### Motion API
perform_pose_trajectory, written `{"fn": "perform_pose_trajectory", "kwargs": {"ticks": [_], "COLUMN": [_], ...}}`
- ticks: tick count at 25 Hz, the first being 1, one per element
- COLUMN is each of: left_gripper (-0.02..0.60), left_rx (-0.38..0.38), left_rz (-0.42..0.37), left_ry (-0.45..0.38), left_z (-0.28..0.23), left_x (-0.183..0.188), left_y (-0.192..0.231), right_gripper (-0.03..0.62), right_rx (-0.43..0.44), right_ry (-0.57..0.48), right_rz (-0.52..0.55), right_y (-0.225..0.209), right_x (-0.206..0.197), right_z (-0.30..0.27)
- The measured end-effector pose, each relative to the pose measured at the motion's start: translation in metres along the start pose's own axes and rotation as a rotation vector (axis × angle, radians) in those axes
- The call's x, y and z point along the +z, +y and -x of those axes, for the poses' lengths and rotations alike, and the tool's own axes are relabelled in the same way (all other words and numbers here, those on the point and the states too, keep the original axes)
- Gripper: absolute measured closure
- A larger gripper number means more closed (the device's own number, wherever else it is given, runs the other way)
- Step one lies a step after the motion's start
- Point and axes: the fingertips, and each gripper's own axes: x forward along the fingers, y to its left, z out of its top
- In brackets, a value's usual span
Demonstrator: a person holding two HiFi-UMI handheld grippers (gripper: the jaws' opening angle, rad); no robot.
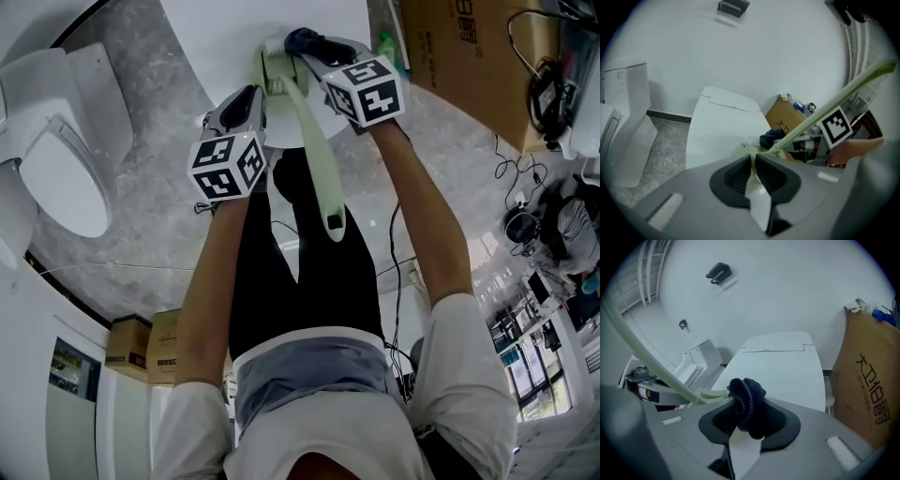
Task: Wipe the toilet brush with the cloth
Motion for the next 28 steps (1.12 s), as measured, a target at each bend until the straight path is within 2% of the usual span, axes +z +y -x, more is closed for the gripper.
{"fn": "perform_pose_trajectory", "kwargs": {"ticks": [16,22,28], "left_gripper": [0.581,0.581,0.581], "left_rx": [0.003,0.004,0.010], "left_rz": [0.005,0.005,0.013], "left_ry": [0.005,0.004,-0.005], "left_z": [0.002,0.002,0.003], "left_x": [0.000,0.000,0.001], "left_y": [0.000,0.001,0.002], "right_gripper": [0.482,0.482,0.482], "right_rx": [0.160,0.216,0.275], "right_ry": [0.045,0.054,0.021], "right_rz": [0.188,0.206,0.208], "right_y": [0.027,0.036,0.048], "right_x": [0.021,0.026,0.036], "right_z": [0.011,0.017,0.024]}}
